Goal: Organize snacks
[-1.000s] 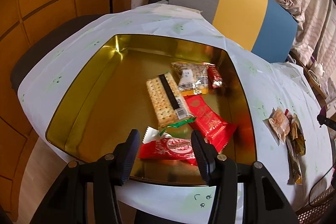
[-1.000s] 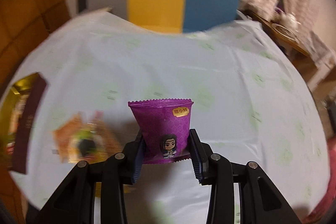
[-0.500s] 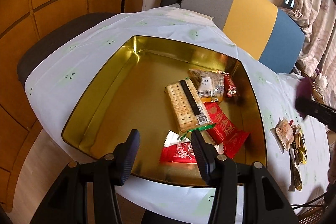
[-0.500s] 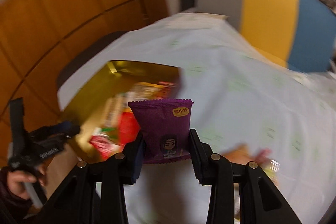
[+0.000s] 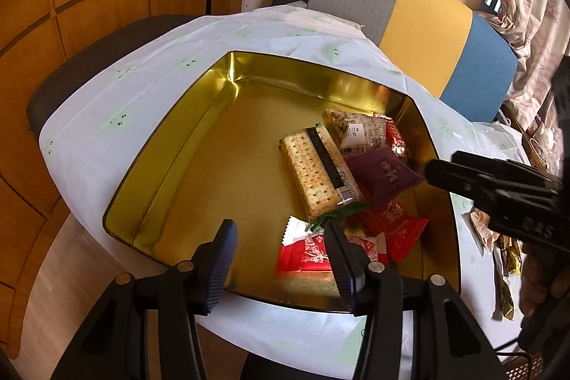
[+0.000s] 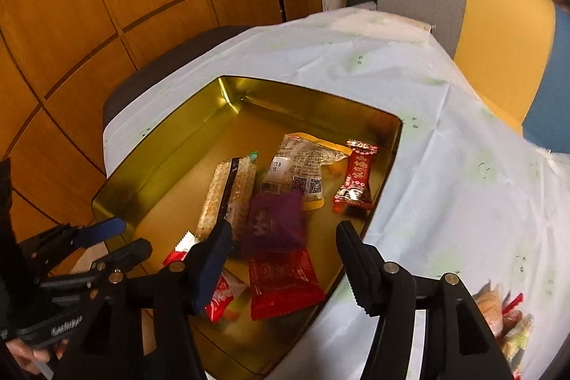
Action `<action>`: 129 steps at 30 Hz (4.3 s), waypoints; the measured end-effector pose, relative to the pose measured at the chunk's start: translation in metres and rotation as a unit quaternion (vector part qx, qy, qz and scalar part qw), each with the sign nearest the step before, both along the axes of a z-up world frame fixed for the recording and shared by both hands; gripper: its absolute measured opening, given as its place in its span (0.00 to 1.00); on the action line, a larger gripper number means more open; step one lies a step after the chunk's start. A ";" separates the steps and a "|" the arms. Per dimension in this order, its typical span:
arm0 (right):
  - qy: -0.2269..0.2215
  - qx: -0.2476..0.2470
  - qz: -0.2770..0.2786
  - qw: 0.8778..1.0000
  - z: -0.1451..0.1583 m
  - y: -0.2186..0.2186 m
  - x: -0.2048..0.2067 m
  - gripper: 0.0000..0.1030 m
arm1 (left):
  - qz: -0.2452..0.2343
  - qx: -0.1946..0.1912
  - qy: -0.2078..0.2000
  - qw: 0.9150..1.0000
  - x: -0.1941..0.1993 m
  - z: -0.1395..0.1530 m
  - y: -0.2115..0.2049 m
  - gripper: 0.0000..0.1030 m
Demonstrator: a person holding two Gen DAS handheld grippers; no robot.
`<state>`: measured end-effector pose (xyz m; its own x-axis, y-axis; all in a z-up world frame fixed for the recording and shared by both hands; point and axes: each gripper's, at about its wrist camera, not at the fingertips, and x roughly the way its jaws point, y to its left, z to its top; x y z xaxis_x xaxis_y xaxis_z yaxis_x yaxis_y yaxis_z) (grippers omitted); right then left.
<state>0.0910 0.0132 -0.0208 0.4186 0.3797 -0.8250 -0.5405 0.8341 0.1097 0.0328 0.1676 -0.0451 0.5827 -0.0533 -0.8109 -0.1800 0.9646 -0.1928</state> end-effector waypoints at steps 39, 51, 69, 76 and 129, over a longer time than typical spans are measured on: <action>-0.101 -0.105 -0.260 0.955 0.050 -0.306 -0.036 0.74 | -0.101 0.060 -0.023 0.993 -0.005 0.028 -0.076 0.50; -0.048 -0.073 -0.368 0.926 0.024 -0.371 -0.023 0.75 | -0.146 0.073 -0.022 0.986 -0.001 0.031 -0.109 0.50; -0.044 -0.037 -0.378 0.924 0.031 -0.375 -0.027 0.79 | -0.319 0.079 0.020 0.944 0.028 0.023 -0.223 0.50; -0.045 -0.026 -0.378 0.925 0.034 -0.377 -0.028 0.82 | -0.388 0.076 0.046 0.917 0.057 0.005 -0.265 0.72; 0.049 -0.113 -0.109 0.986 -0.025 -0.265 -0.033 0.35 | -0.347 0.066 -0.016 0.935 0.029 -0.039 -0.258 0.61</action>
